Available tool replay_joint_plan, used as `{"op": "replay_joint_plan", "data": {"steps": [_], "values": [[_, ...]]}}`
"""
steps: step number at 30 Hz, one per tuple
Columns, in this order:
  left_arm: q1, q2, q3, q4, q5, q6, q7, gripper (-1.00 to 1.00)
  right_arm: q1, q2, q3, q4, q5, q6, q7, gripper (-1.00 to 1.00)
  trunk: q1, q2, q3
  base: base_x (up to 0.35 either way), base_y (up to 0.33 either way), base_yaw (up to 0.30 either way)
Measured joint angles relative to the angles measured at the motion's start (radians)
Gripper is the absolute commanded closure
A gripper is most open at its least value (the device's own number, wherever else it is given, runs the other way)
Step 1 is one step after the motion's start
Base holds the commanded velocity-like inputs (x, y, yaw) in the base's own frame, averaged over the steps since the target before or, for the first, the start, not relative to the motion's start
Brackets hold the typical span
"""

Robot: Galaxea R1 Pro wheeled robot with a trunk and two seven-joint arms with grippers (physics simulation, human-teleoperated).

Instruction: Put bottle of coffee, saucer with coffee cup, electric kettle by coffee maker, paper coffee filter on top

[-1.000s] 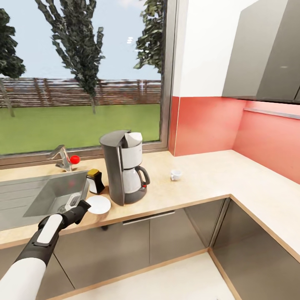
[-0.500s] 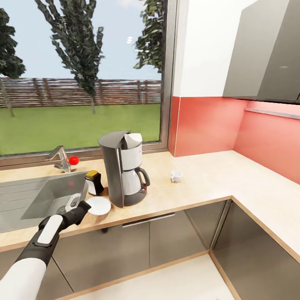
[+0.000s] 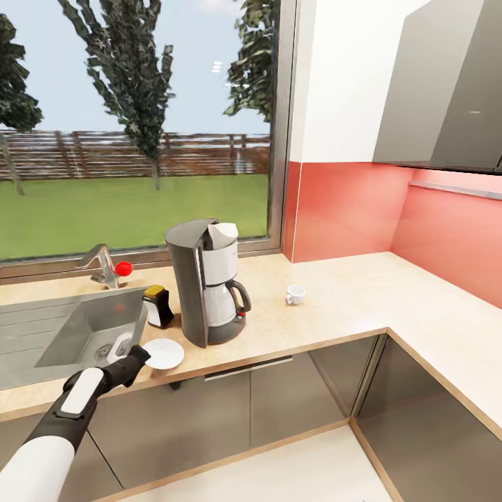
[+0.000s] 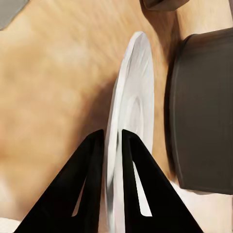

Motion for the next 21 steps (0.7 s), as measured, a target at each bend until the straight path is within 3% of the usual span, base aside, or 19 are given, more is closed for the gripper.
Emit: {"op": "replay_joint_plan", "data": {"steps": [21], "values": [[0.002,0.002,-0.003,0.003,0.008,-0.003,-0.003,1.00,0.002,0.000,0.000,0.000,0.000,0.001,0.000,-1.00,0.000,0.000,0.000,0.071,0.000,0.000]]}}
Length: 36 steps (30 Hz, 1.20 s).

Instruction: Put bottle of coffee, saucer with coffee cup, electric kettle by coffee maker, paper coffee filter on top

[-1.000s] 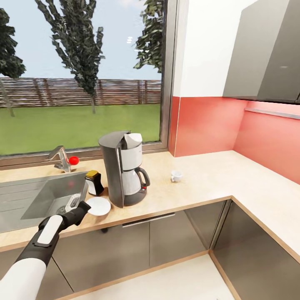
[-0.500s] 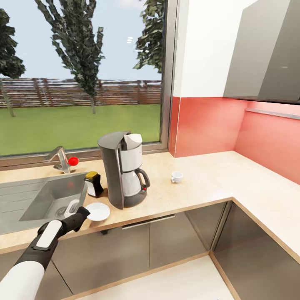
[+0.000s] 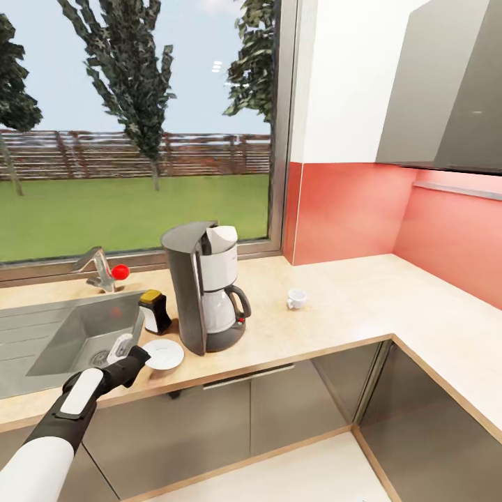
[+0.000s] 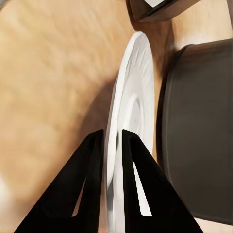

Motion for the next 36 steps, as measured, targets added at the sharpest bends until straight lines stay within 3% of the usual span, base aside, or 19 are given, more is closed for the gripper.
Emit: {"op": "replay_joint_plan", "data": {"steps": [22,23,24,36], "values": [[0.000,0.011,0.000,-0.003,0.003,-0.002,0.007,1.00,0.000,0.000,0.000,0.000,0.000,0.000,0.000,-1.00,0.000,0.000,0.000,0.030,0.000,0.000],[0.000,0.011,0.000,-0.003,0.002,-0.002,0.007,-1.00,0.000,0.000,0.000,0.000,0.000,0.000,0.000,-1.00,0.000,0.000,0.000,0.000,0.000,0.000],[0.001,0.011,0.000,0.002,-0.035,0.002,0.010,-1.00,0.000,0.000,0.000,0.000,0.000,0.000,0.000,-1.00,0.000,0.001,0.000,0.000,0.000,0.000],[0.002,0.012,0.000,0.003,-0.029,0.000,0.015,-1.00,0.000,0.000,0.000,0.000,0.000,0.000,0.000,-1.00,0.000,0.001,0.000,-0.015,0.009,0.000]]}}
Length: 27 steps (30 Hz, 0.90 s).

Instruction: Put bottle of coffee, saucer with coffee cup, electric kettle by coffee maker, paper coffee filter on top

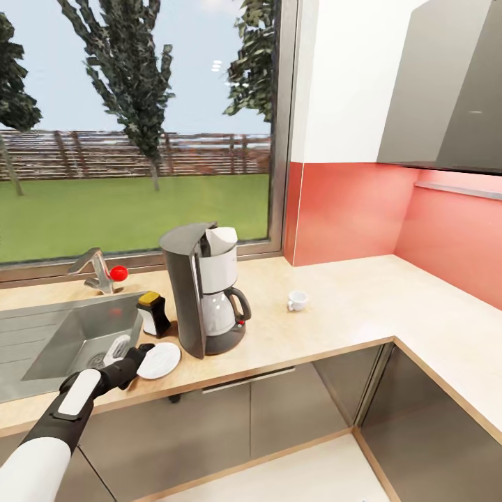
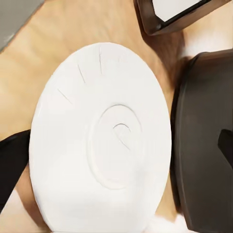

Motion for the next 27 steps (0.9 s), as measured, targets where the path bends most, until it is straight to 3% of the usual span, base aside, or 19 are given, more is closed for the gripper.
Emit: {"op": "replay_joint_plan", "data": {"steps": [10,23,27], "values": [[0.000,0.002,0.000,0.000,0.000,0.001,0.007,-1.00,0.000,0.000,0.000,0.000,0.000,0.000,0.000,-1.00,0.001,0.000,0.000,-0.260,0.153,0.000],[0.001,-0.004,-0.010,-0.001,-0.007,0.007,-0.009,-1.00,0.000,0.000,0.000,0.000,0.000,0.000,-0.001,-1.00,0.001,0.000,0.000,-0.331,0.009,0.000],[0.038,-0.011,-0.014,-0.001,-0.008,0.010,-0.014,-1.00,0.000,0.000,0.000,0.000,0.000,-0.001,-0.001,-1.00,0.000,0.000,0.000,-0.184,0.000,0.000]]}}
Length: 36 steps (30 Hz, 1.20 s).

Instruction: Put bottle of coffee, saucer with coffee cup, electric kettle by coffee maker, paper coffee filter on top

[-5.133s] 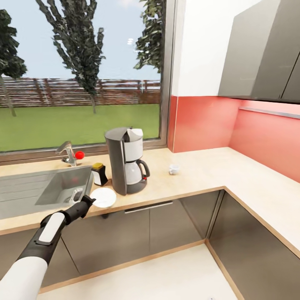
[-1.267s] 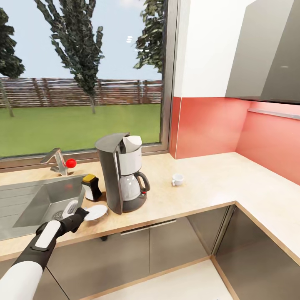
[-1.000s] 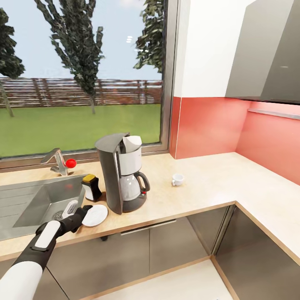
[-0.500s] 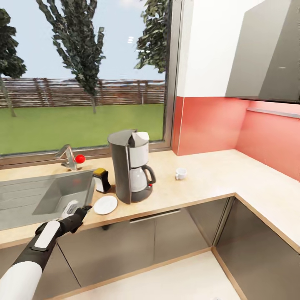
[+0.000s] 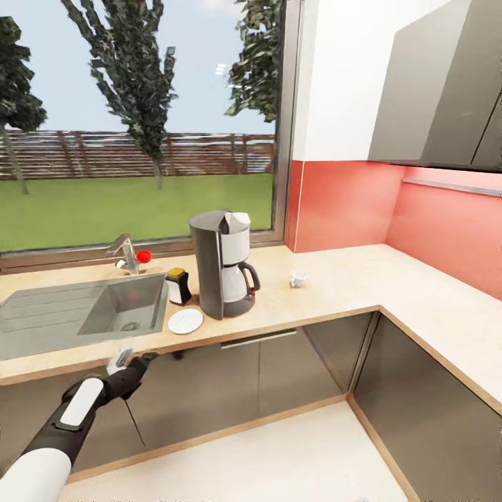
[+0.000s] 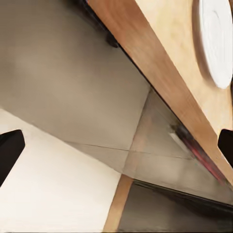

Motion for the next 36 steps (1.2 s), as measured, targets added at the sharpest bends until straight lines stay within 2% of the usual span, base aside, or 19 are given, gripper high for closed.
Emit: {"op": "replay_joint_plan", "data": {"steps": [3,4,5,6,8,12,13,14,15,18,22,24,29,31,33,36], "values": [[0.065,-0.002,-0.002,-0.001,-0.002,-0.001,-0.015,-1.00,0.000,0.000,0.000,0.000,0.000,-0.001,0.000,-1.00,0.000,0.000,0.000,-0.038,0.000,0.000],[0.109,-0.001,-0.005,-0.001,-0.010,-0.002,-0.030,-1.00,0.000,0.000,0.000,0.000,0.000,-0.001,0.000,-1.00,0.000,0.000,0.000,-0.005,0.000,0.000],[0.193,0.003,-0.022,-0.001,-0.054,-0.010,-0.071,-1.00,0.000,0.000,0.000,0.000,0.000,-0.003,0.000,-1.00,0.000,0.000,0.000,-0.003,0.000,0.000],[0.282,0.005,-0.026,0.000,-0.084,-0.019,-0.087,-1.00,0.000,0.000,0.000,0.000,-0.001,-0.004,0.000,-1.00,0.000,0.000,0.000,-0.002,0.000,0.000],[0.306,0.007,-0.029,0.001,-0.126,-0.046,-0.108,-1.00,0.000,0.000,0.000,0.000,-0.002,-0.005,0.000,-1.00,0.000,0.000,0.000,-0.001,0.000,0.000],[0.421,0.005,-0.034,0.009,-0.253,-0.165,-0.139,-1.00,0.000,0.001,0.000,0.000,-0.004,-0.009,0.000,-1.00,0.000,0.000,0.000,0.000,0.000,0.000],[0.448,0.002,-0.034,0.031,-0.305,-0.197,-0.143,-1.00,0.000,0.000,0.000,0.000,-0.004,-0.022,0.000,-1.00,0.000,0.000,0.000,0.000,0.000,0.000],[0.469,0.000,-0.035,0.085,-0.376,-0.226,-0.145,-1.00,0.000,0.000,-0.001,0.000,-0.004,-0.058,0.000,-1.00,0.000,0.000,0.000,0.000,0.000,0.000],[0.478,-0.001,-0.037,0.162,-0.443,-0.262,-0.147,-1.00,0.001,0.000,0.000,0.000,-0.004,-0.092,0.000,-1.00,0.000,0.000,0.000,0.000,0.000,0.000],[0.482,0.003,-0.038,0.277,-0.540,-0.362,-0.146,-1.00,0.004,0.001,0.000,0.000,-0.004,-0.113,0.000,-1.00,0.000,0.000,0.000,0.000,0.000,0.000],[0.484,0.004,-0.036,0.425,-0.633,-0.520,-0.145,-1.00,0.007,0.004,-0.002,-0.002,-0.008,-0.125,0.001,-1.00,0.000,0.000,0.000,0.000,0.000,0.000],[0.485,0.002,-0.034,0.522,-0.681,-0.626,-0.145,-1.00,0.008,0.009,-0.006,-0.002,-0.012,-0.127,0.001,-1.00,0.000,0.000,0.000,0.000,0.000,0.000],[0.486,-0.003,-0.036,0.567,-0.717,-0.661,-0.144,-1.00,0.008,0.009,-0.008,-0.002,-0.012,-0.128,0.001,-1.00,0.000,0.000,0.000,0.000,0.000,0.047],[0.486,-0.003,-0.035,0.581,-0.741,-0.665,-0.144,-1.00,0.008,0.008,-0.010,-0.003,-0.014,-0.128,0.000,-1.00,0.000,0.000,-0.001,0.000,0.000,0.252],[0.486,-0.004,-0.032,0.581,-0.779,-0.665,-0.143,-1.00,0.008,0.008,-0.010,-0.003,-0.014,-0.128,0.000,-1.00,0.000,0.000,-0.002,0.000,0.000,0.233],[0.486,-0.005,-0.027,0.580,-0.801,-0.665,-0.142,-1.00,0.008,0.007,-0.011,-0.004,-0.014,-0.128,0.000,-1.00,0.000,0.000,-0.005,0.000,0.068,0.222]]}}
